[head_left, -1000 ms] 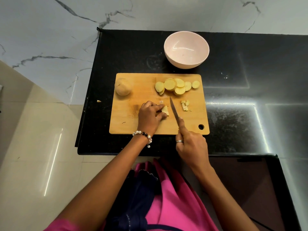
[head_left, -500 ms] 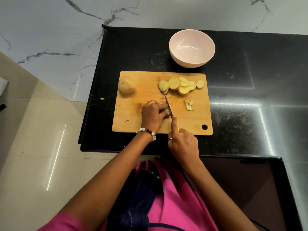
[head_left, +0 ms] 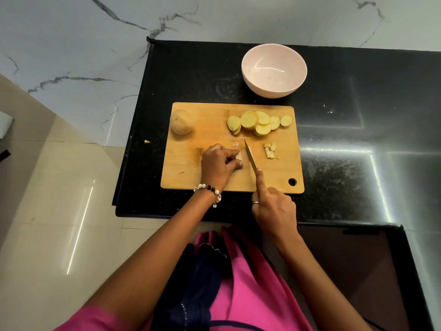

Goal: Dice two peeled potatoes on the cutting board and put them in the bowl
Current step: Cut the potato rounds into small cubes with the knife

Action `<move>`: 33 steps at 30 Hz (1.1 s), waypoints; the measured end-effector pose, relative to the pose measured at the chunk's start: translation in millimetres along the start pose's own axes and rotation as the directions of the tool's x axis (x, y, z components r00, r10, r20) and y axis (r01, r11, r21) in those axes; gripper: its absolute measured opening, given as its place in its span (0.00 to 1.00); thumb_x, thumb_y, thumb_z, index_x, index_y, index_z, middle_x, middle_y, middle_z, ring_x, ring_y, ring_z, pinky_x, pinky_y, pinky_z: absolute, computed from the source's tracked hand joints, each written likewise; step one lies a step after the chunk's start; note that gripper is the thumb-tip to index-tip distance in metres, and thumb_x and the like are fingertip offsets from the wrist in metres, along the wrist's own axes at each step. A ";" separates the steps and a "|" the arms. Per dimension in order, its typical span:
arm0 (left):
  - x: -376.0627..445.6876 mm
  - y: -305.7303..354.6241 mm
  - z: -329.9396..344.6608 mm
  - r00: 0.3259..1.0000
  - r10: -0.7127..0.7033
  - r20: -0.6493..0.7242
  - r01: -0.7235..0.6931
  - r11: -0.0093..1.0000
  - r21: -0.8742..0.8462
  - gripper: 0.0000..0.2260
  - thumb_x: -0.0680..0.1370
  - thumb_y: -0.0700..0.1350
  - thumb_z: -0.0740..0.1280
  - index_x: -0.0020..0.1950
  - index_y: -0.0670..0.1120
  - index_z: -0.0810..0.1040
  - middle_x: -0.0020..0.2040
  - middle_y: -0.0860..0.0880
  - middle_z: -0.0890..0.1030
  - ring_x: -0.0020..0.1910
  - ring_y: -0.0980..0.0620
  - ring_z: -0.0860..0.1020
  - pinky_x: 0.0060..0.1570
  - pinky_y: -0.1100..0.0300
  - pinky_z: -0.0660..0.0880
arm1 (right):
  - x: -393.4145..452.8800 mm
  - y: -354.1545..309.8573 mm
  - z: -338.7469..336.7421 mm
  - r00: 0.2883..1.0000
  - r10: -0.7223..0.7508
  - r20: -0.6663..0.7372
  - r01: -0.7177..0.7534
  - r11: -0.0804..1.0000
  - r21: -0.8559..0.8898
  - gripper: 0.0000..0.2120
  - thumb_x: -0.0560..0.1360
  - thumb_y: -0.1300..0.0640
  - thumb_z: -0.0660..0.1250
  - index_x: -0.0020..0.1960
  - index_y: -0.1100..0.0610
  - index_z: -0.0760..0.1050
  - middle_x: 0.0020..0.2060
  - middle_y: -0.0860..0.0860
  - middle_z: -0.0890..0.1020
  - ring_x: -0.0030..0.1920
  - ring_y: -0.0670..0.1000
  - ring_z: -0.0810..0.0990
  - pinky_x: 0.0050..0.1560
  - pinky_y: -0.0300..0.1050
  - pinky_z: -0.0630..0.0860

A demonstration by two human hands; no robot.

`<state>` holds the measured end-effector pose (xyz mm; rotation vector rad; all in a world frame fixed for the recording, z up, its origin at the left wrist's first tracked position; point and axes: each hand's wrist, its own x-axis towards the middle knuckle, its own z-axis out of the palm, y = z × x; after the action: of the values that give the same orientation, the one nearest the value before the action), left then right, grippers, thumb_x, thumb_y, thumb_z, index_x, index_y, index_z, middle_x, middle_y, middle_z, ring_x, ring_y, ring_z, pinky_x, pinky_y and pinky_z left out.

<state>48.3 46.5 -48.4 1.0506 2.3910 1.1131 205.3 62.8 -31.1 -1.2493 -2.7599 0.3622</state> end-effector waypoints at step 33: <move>-3.3 1.9 -1.0 0.998 -0.061 -0.034 0.060 0.998 -0.030 0.11 0.66 0.41 0.77 0.47 0.41 0.85 0.40 0.45 0.82 0.40 0.50 0.79 0.44 0.55 0.76 | -11.9 -17.0 1.9 0.990 -0.068 0.125 0.070 0.997 -0.015 0.33 0.61 0.61 0.76 0.65 0.64 0.74 0.22 0.54 0.72 0.17 0.55 0.69 0.19 0.39 0.56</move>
<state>51.0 44.4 -46.5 0.9512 2.4093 1.1504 200.4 42.7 -28.5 -1.1697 -2.9092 0.4214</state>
